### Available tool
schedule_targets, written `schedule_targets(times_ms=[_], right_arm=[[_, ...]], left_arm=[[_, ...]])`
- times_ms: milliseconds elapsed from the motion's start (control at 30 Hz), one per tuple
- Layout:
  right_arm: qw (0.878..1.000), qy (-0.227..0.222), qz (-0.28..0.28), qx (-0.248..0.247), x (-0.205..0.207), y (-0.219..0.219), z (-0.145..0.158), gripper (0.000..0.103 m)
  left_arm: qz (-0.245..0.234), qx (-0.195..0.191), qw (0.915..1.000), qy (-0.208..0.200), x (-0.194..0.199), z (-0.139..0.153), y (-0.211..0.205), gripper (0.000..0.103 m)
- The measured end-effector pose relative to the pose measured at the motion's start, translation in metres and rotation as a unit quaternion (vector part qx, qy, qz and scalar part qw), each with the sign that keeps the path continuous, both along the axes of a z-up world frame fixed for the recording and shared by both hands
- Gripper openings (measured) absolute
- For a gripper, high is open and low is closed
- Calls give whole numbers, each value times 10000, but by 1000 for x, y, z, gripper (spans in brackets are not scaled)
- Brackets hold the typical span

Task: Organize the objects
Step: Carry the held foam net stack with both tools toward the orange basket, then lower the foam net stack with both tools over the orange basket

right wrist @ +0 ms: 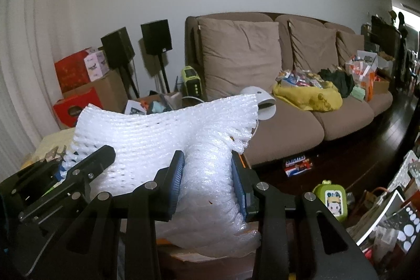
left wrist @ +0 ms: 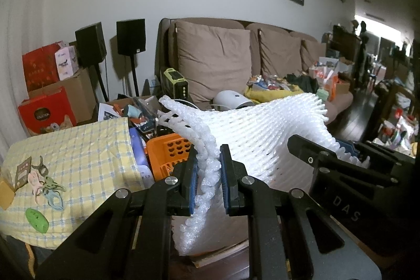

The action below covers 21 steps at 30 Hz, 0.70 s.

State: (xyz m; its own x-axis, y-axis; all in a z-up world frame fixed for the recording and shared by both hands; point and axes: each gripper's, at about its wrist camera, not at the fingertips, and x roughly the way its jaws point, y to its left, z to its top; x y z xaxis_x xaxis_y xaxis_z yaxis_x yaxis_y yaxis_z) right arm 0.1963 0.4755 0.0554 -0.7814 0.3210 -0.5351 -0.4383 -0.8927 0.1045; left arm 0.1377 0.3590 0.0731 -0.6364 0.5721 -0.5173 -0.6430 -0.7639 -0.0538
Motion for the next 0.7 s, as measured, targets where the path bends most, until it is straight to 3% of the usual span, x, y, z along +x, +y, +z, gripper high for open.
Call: schedule_targets(times_ms=[300, 700], right_arm=[[9998, -56, -43, -200, -3, 12, -12, 35], [9994, -50, -61, -329, -12, 22, -35, 35]], left_arm=[[-12, -51, 9999, -136, -4, -11, 9, 14], [29, -257, 9997, -27, -10, -29, 21, 14]])
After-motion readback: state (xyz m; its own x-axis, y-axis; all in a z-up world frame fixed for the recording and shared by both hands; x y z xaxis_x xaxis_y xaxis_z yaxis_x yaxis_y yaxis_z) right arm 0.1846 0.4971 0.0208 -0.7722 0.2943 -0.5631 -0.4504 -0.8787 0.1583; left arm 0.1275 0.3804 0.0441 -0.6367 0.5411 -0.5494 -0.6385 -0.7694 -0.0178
